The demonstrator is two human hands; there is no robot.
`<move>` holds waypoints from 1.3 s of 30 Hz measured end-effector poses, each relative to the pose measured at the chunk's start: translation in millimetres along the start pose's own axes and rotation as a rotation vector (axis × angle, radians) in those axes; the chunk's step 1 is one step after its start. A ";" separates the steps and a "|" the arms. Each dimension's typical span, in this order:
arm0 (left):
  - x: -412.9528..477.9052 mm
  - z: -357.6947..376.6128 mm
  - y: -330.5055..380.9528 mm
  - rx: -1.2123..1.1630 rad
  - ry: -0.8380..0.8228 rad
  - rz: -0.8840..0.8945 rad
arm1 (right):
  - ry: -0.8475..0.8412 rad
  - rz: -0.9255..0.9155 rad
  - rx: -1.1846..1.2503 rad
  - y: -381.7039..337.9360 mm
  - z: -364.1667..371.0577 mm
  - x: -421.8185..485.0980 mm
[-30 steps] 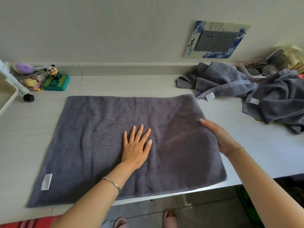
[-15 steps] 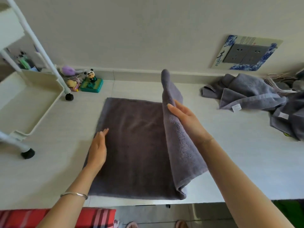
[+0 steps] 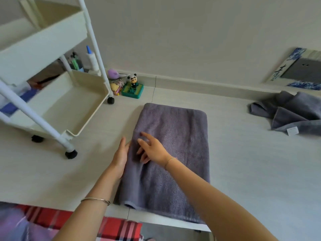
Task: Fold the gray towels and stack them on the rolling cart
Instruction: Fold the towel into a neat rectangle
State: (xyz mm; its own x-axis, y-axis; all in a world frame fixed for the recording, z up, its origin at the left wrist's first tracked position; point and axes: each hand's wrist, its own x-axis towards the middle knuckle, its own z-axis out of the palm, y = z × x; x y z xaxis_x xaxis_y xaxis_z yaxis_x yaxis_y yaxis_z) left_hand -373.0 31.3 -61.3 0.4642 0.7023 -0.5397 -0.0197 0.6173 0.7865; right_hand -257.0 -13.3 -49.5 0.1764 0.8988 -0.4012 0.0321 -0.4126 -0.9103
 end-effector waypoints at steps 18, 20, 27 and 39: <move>5.5 30.7 -7.7 1.303 0.285 0.562 | 0.494 -0.228 -0.990 68.8 -147.8 -33.8; 17.8 61.7 -2.9 1.391 0.226 0.698 | 0.545 -0.266 -0.940 55.6 -141.7 -23.6; 93.0 102.4 -12.0 1.612 0.075 0.567 | 0.527 -0.181 -1.016 50.1 -138.0 23.3; 110.0 101.5 -16.4 1.594 0.306 0.422 | 0.668 0.128 -0.938 59.8 -212.1 40.5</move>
State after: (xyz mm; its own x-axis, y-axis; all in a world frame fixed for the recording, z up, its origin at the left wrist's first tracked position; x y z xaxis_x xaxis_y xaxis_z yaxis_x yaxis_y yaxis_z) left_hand -231.8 62.4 -103.1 0.4796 0.8706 -0.1092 0.8559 -0.4368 0.2767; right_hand -39.2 -32.8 -98.6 0.7062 0.7014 -0.0966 0.6447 -0.6934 -0.3218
